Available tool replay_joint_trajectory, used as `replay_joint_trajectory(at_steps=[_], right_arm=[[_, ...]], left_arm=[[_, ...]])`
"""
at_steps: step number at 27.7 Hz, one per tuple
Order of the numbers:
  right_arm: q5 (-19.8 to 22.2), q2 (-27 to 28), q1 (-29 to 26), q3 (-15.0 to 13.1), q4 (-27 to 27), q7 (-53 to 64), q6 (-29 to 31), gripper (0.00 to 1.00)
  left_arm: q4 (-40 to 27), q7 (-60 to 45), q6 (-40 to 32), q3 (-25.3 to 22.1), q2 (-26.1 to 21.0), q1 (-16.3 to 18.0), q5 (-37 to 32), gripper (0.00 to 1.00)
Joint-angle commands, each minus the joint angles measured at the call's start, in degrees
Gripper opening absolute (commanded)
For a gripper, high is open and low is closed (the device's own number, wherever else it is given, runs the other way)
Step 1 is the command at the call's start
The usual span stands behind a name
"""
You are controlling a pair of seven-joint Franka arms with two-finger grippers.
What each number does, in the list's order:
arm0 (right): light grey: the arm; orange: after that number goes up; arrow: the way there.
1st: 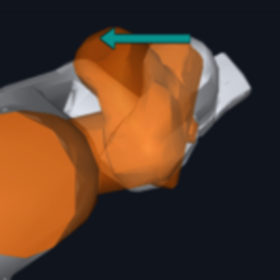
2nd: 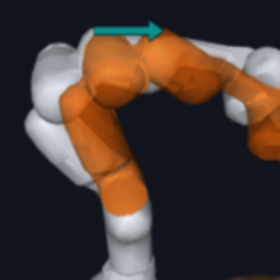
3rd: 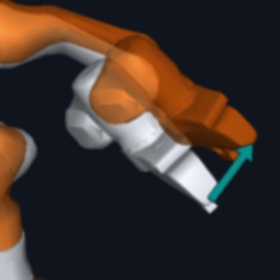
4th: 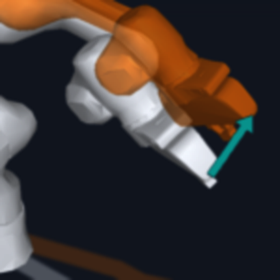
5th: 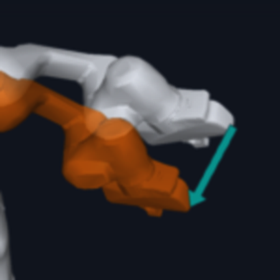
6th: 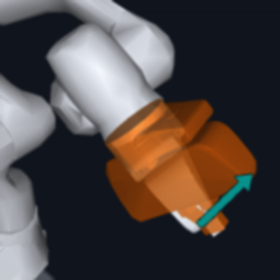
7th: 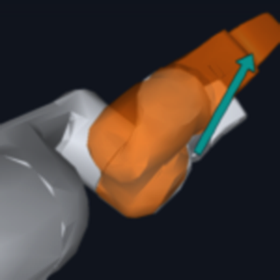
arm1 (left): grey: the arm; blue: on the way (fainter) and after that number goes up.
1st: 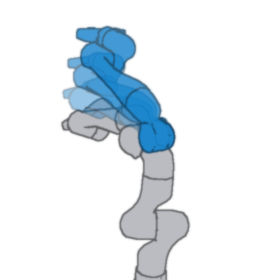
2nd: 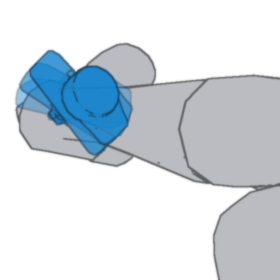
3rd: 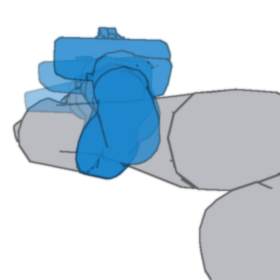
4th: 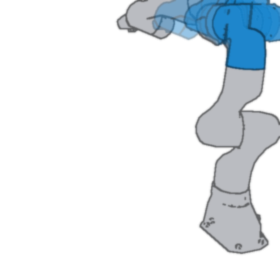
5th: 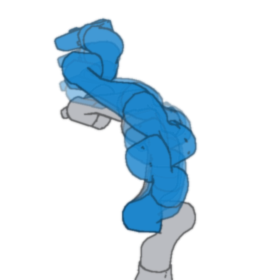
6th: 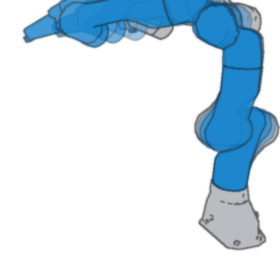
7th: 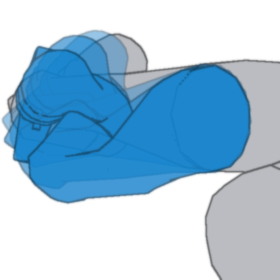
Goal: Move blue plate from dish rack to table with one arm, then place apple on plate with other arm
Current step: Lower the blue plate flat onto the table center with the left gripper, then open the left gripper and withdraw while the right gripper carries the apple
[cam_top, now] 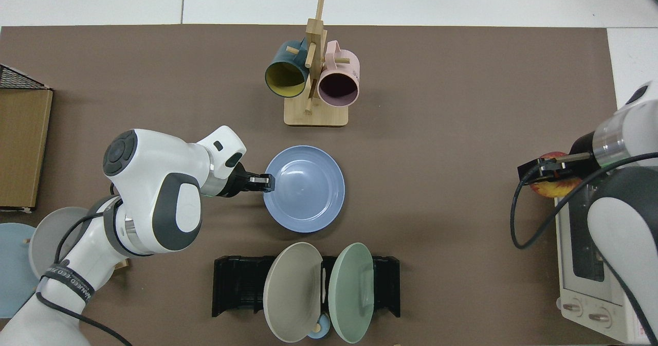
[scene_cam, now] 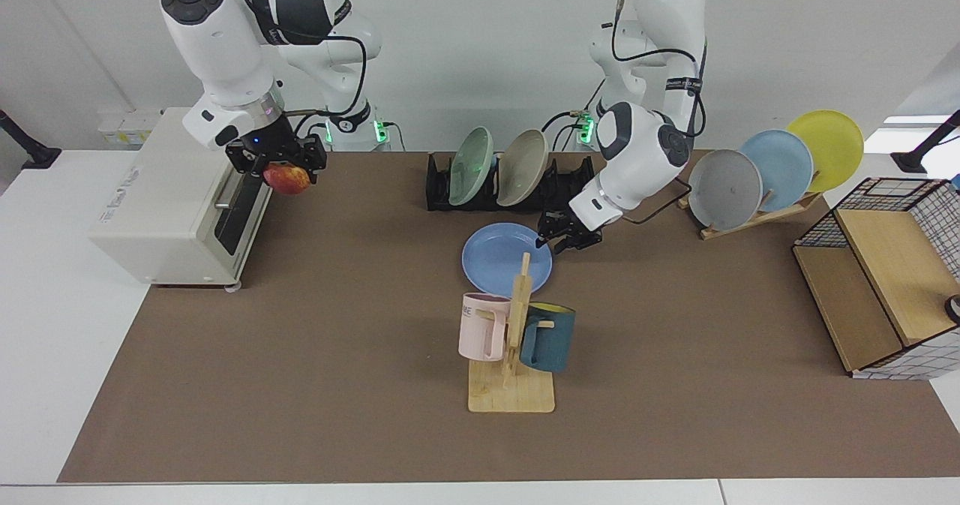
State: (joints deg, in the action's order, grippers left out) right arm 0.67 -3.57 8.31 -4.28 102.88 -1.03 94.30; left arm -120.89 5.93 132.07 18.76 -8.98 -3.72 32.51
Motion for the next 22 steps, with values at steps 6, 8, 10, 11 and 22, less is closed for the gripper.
replay_joint_trajectory(at_steps=[6,8,10,11,22], right_arm=[[-3.75,-1.26,0.92,0.15,2.32,-0.55,2.11,0.0],[-3.75,-1.26,1.88,0.15,2.5,-1.51,2.46,0.0],[-3.84,-1.18,2.24,0.15,2.5,-2.39,2.55,0.0],[-3.84,-1.09,2.59,0.15,2.59,-2.57,2.99,0.0],[-3.66,0.49,9.35,0.15,5.22,-10.73,9.14,0.0]], left_arm=[[0.57,-3.55,0.12,-0.74,1.6,-0.33,-5.24,0.68],[1.62,-5.57,-1.01,-1.53,2.82,0.02,-9.54,0.68],[3.02,-6.98,-4.86,-3.11,3.97,0.2,-13.68,0.69],[4.16,-7.07,-7.32,-3.9,4.49,0.2,-15.44,0.69],[15.59,-7.42,-32.21,-6.46,8.89,0.2,-31.8,0.75]])
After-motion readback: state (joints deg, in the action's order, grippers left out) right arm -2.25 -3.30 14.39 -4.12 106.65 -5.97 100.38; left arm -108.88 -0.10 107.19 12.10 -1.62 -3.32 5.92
